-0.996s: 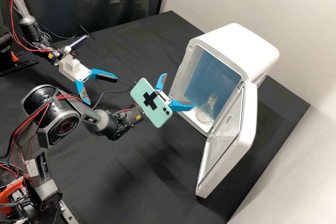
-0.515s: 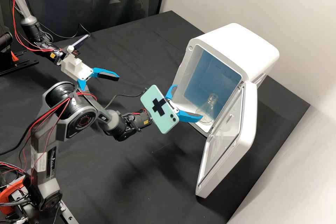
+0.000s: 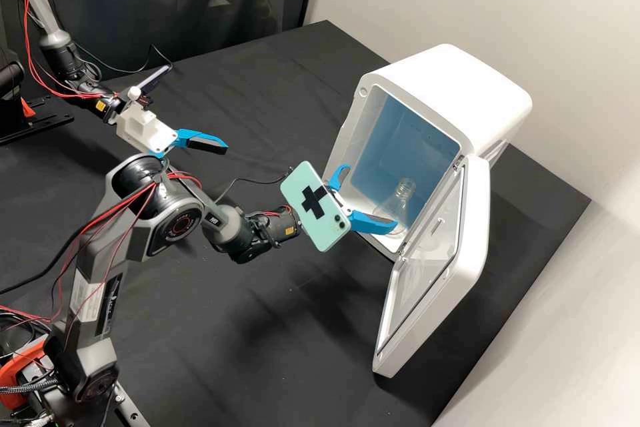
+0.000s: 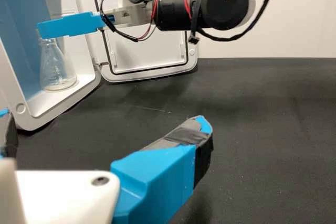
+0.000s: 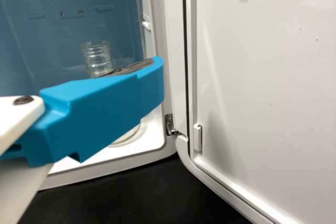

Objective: Take the flask out of the incubator

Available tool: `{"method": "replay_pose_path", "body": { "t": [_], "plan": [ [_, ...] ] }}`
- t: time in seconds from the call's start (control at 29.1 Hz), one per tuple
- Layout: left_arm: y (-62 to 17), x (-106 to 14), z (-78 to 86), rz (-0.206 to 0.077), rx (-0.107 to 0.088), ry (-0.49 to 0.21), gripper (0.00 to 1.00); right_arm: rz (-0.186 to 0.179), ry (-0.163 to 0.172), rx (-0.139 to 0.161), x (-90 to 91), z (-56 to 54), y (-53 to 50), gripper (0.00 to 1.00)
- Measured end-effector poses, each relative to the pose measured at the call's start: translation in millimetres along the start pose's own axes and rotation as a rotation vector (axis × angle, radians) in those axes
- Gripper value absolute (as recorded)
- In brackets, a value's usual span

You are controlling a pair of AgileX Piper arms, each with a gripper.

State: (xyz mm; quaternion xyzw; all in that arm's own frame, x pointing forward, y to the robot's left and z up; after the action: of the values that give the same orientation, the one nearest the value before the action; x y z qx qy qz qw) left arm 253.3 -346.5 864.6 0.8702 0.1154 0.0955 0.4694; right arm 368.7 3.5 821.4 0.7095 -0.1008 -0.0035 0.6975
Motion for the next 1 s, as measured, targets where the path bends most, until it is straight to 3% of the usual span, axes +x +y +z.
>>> {"method": "replay_pose_path", "body": {
  "t": [0.17,0.31,0.41,0.58,0.76,1.0],
  "plan": [
    [0.8,-0.3,-3.0,0.003,-0.001,0.011,1.00,0.003,-0.011,-0.027,10.4,-2.9,-8.5,1.00],
    [1.6,0.0,-4.1,0.006,-0.001,0.014,1.00,-0.037,-0.026,-0.071,19.5,-2.3,-21.8,1.00],
    [2.9,1.1,-4.2,0.011,0.000,0.013,1.00,-0.047,-0.040,-0.082,24.1,-1.0,-26.0,1.00],
    [3.1,1.2,-4.2,0.012,0.000,0.013,1.00,-0.034,-0.072,-0.086,33.2,4.5,-30.4,1.00],
    [3.1,1.1,-4.6,0.012,0.001,0.014,1.00,-0.025,-0.093,-0.071,39.1,6.5,-33.5,1.00],
    [3.3,0.9,-5.7,0.012,0.001,0.017,1.00,-0.034,-0.106,-0.106,46.4,10.3,-40.3,1.00]
  ]
}}
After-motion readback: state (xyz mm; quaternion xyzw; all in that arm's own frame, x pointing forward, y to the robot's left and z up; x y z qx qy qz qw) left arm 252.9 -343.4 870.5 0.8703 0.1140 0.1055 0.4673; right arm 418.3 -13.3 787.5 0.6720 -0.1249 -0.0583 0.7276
